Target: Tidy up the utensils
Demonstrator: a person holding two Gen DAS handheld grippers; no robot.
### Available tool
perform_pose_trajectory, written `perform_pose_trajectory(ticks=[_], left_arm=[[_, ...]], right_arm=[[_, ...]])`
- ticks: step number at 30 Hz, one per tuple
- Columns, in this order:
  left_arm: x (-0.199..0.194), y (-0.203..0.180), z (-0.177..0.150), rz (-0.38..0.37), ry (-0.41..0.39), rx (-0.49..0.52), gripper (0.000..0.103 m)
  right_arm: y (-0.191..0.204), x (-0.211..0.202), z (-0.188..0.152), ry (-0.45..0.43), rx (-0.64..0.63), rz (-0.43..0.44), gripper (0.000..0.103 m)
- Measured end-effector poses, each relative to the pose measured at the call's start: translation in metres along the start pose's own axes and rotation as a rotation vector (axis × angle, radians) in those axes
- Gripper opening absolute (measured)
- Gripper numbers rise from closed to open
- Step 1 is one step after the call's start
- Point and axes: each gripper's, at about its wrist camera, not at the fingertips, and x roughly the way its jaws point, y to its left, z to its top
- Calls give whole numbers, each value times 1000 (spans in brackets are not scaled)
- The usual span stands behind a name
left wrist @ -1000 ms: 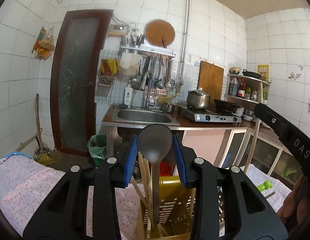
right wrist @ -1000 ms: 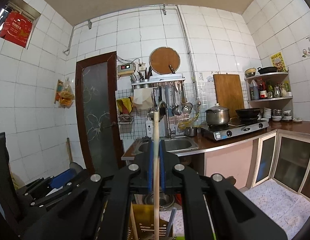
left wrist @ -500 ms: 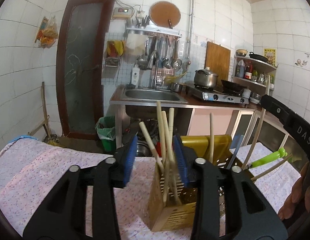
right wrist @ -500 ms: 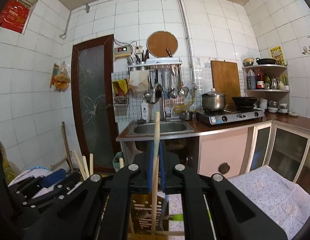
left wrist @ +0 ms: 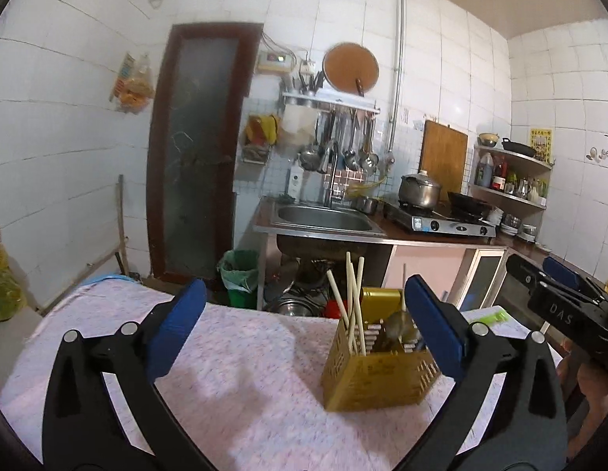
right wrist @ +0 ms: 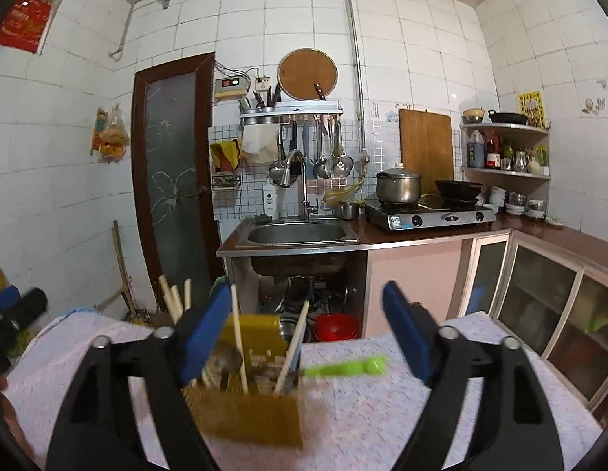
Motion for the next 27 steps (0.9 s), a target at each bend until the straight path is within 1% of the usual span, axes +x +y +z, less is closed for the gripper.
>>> perform_pose_trajectory(ticks=[1, 4, 5, 9, 13, 16, 18, 21, 23, 27], left_arm=[[-9, 1, -3, 1, 1, 5, 98], [-38, 1, -22, -7, 24, 31, 98], [-48, 1, -32, -15, 33, 40, 98], [-76, 1, -72, -1, 64, 58, 98], [-94, 9, -109, -9, 105, 33, 98], [-103, 18, -131, 6, 101, 16, 98], [-106, 21, -143, 25, 84, 22, 98], [-104, 18, -152, 64, 76, 48, 98], [-105, 18, -155, 62, 66, 62, 98], [-103, 15, -159, 60, 51, 83, 98]], right_arm=[[-1, -13, -4, 1, -6, 3, 89], [-1, -44, -21, 18, -17, 12, 95], [-1, -58, -33, 28, -23, 14, 98], [-1, -91, -68, 58, -34, 14, 99], [-3, -117, -115, 104, -15, 21, 99], [-2, -126, -141, 127, -14, 22, 99], [-1, -132, -155, 121, -19, 21, 99], [1, -137, -169, 122, -8, 13, 99], [1, -141, -174, 103, 4, 14, 99], [5, -148, -179, 56, -23, -13, 99]])
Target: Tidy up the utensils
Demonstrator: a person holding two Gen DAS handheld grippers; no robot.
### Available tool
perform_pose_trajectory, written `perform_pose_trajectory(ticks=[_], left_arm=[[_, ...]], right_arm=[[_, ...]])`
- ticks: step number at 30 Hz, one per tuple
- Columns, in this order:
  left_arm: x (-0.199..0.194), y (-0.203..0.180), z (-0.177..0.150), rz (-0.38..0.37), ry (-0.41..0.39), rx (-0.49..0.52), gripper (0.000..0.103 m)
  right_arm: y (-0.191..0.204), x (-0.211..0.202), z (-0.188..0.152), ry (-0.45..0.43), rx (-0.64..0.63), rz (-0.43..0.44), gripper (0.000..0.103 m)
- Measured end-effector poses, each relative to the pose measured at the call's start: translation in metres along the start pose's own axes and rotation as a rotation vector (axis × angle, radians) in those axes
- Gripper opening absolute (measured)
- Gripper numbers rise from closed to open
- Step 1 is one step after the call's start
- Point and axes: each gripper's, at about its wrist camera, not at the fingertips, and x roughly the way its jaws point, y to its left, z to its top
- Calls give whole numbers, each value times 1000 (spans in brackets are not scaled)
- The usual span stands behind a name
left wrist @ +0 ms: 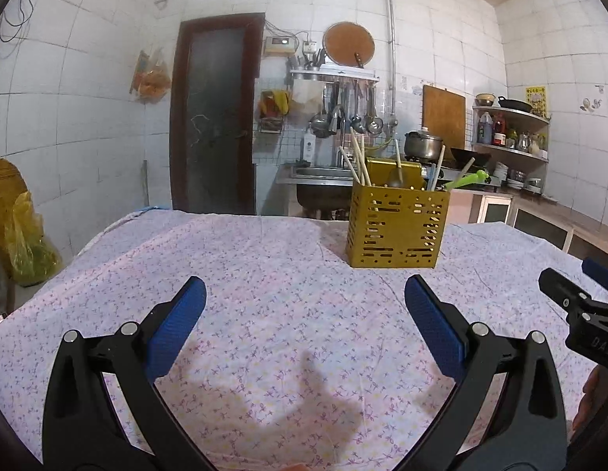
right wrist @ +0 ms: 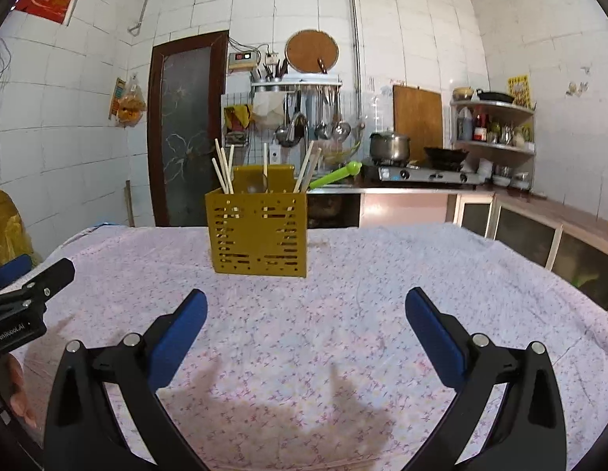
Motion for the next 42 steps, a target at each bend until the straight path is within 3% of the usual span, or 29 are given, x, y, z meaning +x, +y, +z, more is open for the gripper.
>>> perform_pose_trajectory(ticks=[6, 42], left_arm=[[0, -6, -3, -4, -12, 32, 98], [-7, -3, -4, 23, -29, 36, 98]], right_arm=[[-1, -11, -4, -55, 6, -21, 99], [-6, -18, -2, -54, 0, -82, 99]])
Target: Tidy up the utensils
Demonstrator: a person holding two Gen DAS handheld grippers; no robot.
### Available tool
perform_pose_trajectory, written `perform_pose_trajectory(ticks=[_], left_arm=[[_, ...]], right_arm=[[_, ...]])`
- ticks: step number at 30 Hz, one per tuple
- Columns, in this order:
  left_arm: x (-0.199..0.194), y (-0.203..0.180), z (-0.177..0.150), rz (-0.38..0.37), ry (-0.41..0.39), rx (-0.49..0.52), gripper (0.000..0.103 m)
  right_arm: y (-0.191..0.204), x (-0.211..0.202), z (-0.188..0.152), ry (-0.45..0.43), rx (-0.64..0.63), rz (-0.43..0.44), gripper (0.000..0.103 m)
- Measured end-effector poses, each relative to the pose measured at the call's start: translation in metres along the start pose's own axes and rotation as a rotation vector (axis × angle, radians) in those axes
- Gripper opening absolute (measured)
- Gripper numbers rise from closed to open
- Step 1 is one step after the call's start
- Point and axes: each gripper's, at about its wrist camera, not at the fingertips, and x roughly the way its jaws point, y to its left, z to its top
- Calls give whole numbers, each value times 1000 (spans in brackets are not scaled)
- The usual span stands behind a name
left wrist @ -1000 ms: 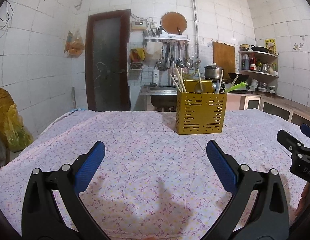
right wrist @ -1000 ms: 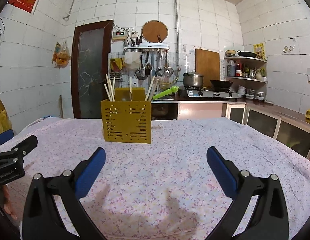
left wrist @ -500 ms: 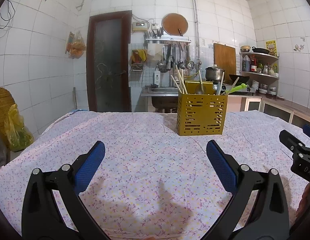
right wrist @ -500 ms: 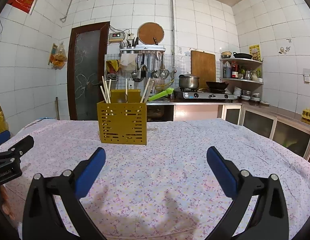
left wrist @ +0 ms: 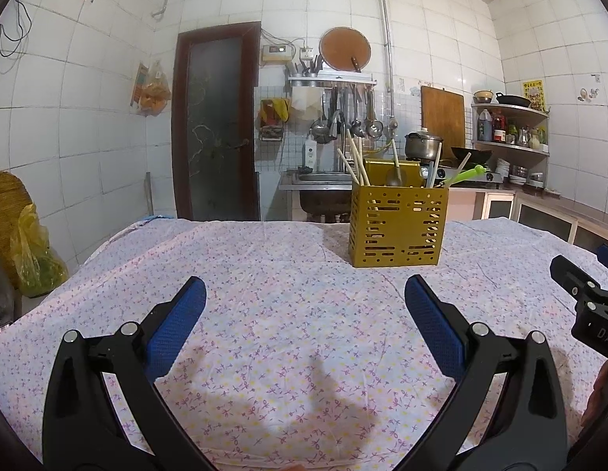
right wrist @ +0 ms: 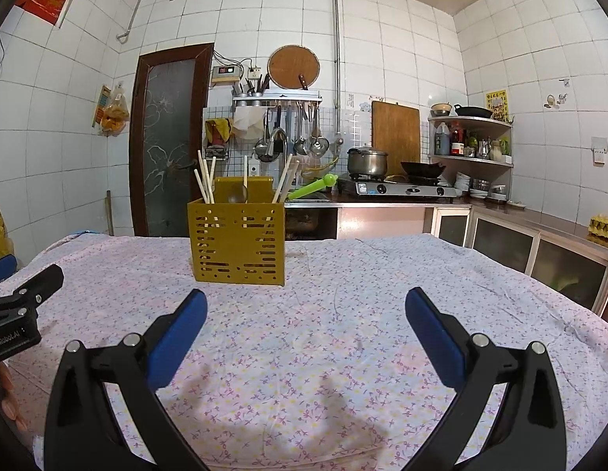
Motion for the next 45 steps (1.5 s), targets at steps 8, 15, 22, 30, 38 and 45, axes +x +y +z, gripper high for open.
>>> perform_pose_trajectory(ticks=[8, 15, 22, 30, 38, 45], left_arm=[[1, -1, 0, 2, 2, 0, 98], [1, -1, -1, 5, 1, 1, 98], [1, -1, -1, 4, 1, 1, 98], [1, -1, -1, 3, 4, -1, 98], [2, 4, -2, 6, 9, -8, 98], [0, 2, -4, 8, 1, -2, 98]], right_arm=[[0, 0, 0, 0, 0, 0, 99], [0, 0, 0, -1, 0, 0, 99], [0, -1, 0, -3, -1, 0, 99], [-1, -1, 1, -1, -1, 0, 99], [-1, 0, 1, -1, -2, 0, 99], [-1, 0, 1, -3, -3, -1, 99]])
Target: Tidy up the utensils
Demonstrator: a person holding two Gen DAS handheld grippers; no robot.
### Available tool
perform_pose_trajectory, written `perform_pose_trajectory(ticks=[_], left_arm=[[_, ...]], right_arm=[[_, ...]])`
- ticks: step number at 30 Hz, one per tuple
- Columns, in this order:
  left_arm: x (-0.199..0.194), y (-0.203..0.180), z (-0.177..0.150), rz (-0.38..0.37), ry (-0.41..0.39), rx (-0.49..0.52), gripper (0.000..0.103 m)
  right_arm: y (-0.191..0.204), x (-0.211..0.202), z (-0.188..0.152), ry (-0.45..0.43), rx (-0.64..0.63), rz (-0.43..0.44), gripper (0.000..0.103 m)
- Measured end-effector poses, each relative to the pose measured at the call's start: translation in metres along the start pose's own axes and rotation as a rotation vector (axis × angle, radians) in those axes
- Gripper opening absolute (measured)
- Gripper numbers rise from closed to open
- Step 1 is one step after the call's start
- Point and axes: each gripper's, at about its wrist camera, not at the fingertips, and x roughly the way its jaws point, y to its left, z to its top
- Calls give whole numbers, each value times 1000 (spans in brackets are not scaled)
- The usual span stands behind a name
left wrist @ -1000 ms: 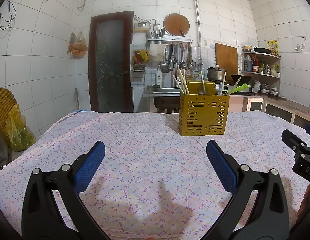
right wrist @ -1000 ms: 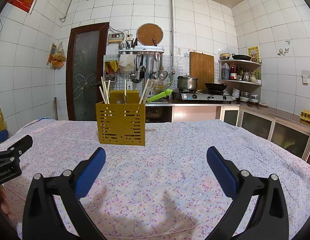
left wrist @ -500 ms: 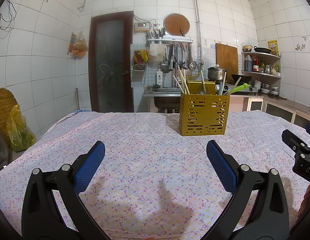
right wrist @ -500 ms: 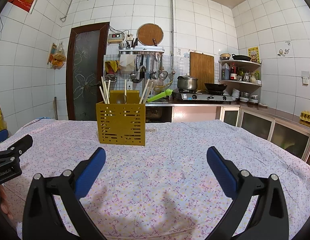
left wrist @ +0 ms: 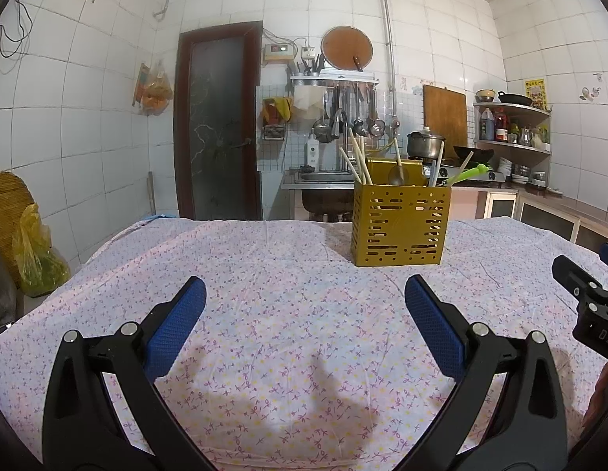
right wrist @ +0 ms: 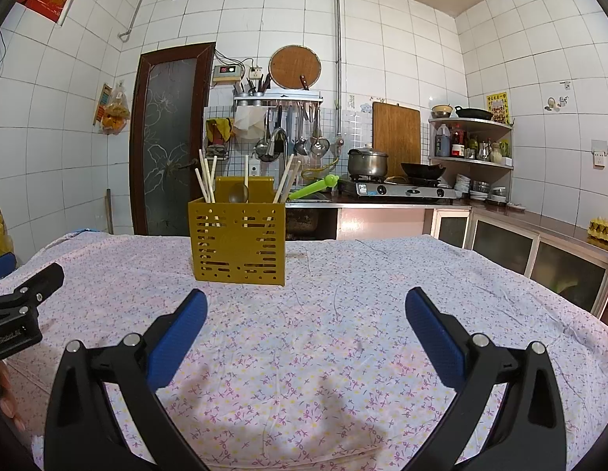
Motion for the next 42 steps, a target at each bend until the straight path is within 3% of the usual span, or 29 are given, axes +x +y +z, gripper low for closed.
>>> perform_pose_trajectory(ticks=[42], left_arm=[[-6, -4, 2, -1, -14, 7, 98]], right_arm=[[-2, 0, 0, -2, -5, 0, 99]])
